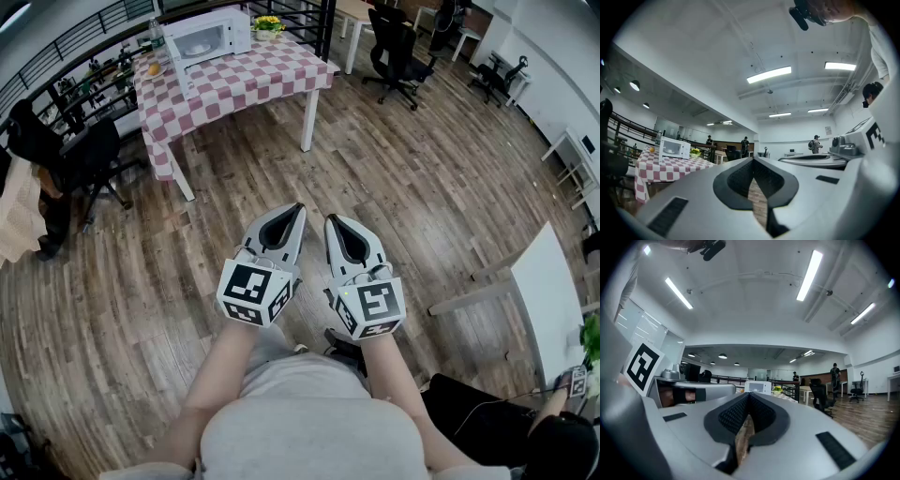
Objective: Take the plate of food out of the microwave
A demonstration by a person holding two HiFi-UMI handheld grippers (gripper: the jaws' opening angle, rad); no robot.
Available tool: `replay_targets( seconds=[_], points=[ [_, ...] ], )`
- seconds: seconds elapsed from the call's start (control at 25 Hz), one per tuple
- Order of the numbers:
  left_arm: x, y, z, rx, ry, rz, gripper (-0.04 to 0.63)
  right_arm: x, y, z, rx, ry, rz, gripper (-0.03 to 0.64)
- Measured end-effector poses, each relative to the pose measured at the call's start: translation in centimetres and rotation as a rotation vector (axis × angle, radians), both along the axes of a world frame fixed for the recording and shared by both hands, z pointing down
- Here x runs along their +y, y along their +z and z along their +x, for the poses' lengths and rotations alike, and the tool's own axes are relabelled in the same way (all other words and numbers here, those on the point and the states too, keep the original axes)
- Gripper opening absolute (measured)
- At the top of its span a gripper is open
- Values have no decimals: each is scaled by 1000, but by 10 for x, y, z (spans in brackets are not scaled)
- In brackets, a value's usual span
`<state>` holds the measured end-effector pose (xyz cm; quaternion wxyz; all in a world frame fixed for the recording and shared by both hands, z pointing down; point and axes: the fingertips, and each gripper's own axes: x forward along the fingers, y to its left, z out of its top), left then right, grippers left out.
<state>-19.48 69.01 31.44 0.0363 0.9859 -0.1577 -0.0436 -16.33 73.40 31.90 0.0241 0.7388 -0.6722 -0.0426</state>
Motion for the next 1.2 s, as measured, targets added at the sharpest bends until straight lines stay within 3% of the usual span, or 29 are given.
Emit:
replay_targets(
  seconds=[0.4, 0.84, 1.2],
  points=[
    [-38, 10, 22, -24, -25, -20, 2, -40, 2, 15, 11, -47, -1, 25],
    [-141, 10, 49, -23, -64, -31, 2, -141, 3, 40, 13, -93, -11, 26],
    [-222, 12, 45, -25, -126, -50, 2, -227, 6, 40, 7, -161, -34, 25]
  ],
)
